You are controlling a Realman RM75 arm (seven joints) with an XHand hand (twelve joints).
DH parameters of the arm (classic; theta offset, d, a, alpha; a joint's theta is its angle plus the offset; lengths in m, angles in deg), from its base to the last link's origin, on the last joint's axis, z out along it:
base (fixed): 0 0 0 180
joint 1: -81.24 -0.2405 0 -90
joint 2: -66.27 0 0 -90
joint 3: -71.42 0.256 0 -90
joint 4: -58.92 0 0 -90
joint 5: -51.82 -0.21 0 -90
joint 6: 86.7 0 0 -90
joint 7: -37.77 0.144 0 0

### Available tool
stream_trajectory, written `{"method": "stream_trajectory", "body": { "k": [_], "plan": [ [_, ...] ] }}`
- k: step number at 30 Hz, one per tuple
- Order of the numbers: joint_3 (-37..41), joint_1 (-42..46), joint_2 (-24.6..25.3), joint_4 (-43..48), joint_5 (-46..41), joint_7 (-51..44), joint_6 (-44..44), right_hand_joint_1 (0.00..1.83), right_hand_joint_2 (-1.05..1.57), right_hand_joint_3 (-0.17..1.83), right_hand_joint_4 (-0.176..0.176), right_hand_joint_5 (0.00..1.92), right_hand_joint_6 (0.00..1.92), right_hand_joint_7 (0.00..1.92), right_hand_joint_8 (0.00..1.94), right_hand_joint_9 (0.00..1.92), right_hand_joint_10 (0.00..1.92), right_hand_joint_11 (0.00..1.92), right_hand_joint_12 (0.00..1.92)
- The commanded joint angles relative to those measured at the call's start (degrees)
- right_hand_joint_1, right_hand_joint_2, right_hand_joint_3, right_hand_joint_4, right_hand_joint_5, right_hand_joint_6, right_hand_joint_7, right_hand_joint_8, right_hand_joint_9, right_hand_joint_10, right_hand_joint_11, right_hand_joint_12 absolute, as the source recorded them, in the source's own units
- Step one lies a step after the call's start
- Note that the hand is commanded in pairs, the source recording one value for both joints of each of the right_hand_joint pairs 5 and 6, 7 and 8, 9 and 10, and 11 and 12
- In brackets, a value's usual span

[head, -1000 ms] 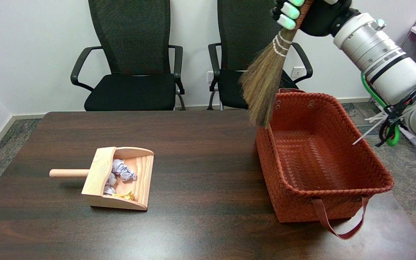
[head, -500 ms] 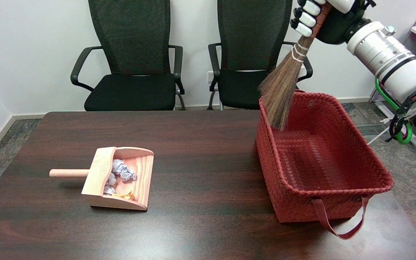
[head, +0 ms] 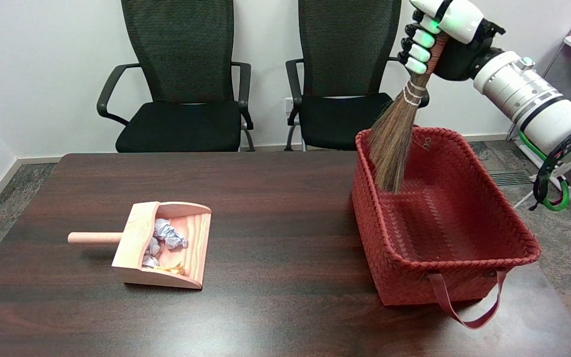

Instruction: Place the broom in the basket.

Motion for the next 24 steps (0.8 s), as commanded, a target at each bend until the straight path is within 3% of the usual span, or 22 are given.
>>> {"method": "stream_trajectory", "body": {
  "k": [1,5,14,24],
  "plan": [
    [-7.16,1.02,-0.44,8.78,37.66,36.35,-15.03,1.0,1.57,0.35,0.005,1.92,1.92,1.92,1.92,1.92,1.92,1.92,1.92],
    [-8.92,1.02,-0.44,8.58,41.14,37.15,-15.77,1.01,1.57,0.39,0.008,1.92,1.92,1.92,1.92,1.92,1.92,1.92,1.92],
    [-15.66,1.02,-0.61,12.69,41.6,39.47,-27.45,1.01,1.57,0.41,0.011,1.92,1.92,1.92,1.92,1.92,1.92,1.92,1.92],
    [-16.47,1.02,-0.61,17.22,41.37,42.14,-33.75,1.02,1.57,0.43,0.012,1.92,1.92,1.92,1.92,1.92,1.92,1.92,1.92]
  ]
}}
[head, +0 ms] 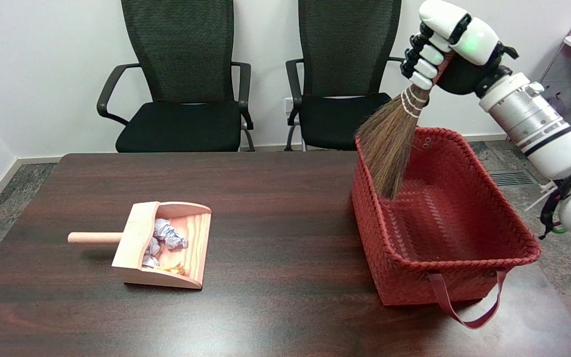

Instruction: Place the broom in the basket.

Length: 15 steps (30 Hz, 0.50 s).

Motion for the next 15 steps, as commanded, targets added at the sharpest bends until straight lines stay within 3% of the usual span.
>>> {"method": "stream_trajectory", "body": {
  "k": [1,15],
  "plan": [
    [-5.6,0.16,-0.17,8.52,7.74,11.26,-14.53,1.02,1.57,0.43,0.012,1.92,1.92,1.92,1.92,1.92,1.92,1.92,1.92],
    [-5.95,0.08,-0.17,12.4,8.29,13.99,-17.28,1.02,1.57,0.42,0.014,1.92,1.92,1.92,1.92,1.92,1.92,1.92,1.92]
  ]
}}
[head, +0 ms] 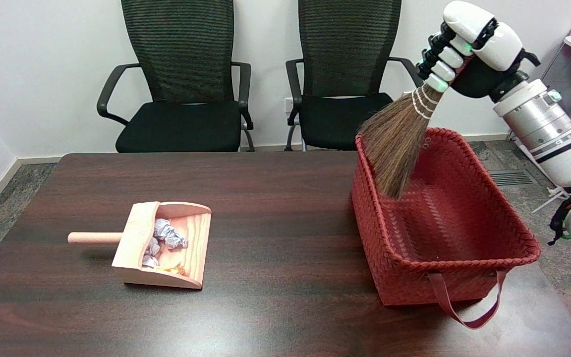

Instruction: Place the broom in the basket.

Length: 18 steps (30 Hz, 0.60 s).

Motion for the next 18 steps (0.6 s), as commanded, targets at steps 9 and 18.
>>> {"method": "stream_trajectory", "body": {
  "k": [9,18],
  "plan": [
    [-3.13,0.08,-0.07,9.51,2.61,7.87,-8.56,1.02,1.57,0.44,0.014,1.92,1.92,1.92,1.92,1.92,1.92,1.92,1.92],
    [-5.63,0.08,-0.07,12.11,2.2,9.69,-10.64,1.03,1.57,0.46,0.014,1.92,1.92,1.92,1.92,1.92,1.92,1.92,1.92]
  ]
}}
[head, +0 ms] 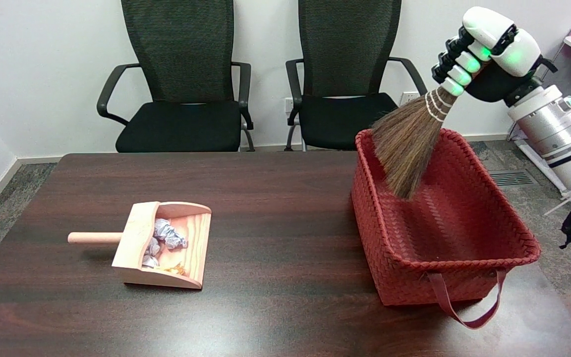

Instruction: Place the broom in the basket.

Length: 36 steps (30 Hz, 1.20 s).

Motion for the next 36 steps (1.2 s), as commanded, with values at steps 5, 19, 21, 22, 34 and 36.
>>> {"method": "stream_trajectory", "body": {
  "k": [5,19,21,22,34,36],
  "plan": [
    [-5.35,0.05,0.37,5.2,0.66,3.8,-3.86,1.02,1.57,0.5,0.013,1.92,1.92,1.92,1.92,1.92,1.92,1.92,1.92],
    [-6.47,0.05,9.27,8.68,4.77,3.55,-4.48,1.02,1.57,0.52,0.016,1.92,1.92,1.92,1.92,1.92,1.92,1.92,1.92],
    [-6.16,0.0,10.6,9.52,5.85,3.47,-4.09,1.02,1.57,0.52,0.016,1.92,1.92,1.92,1.92,1.92,1.92,1.92,1.92],
    [-6.07,-0.03,11.0,9.77,6.3,3.41,-3.85,1.02,1.57,0.53,0.016,1.92,1.92,1.92,1.92,1.92,1.92,1.92,1.92],
    [-4.62,-0.13,12.19,7.85,9.01,-6.05,4.38,1.03,1.57,0.61,0.016,1.92,1.92,1.92,1.92,1.92,1.92,1.92,1.92],
    [-4.62,-0.13,12.19,7.35,9.01,-8.17,6.0,1.03,1.57,0.62,0.017,1.92,1.92,1.92,1.92,1.92,1.92,1.92,1.92]
  ]
}}
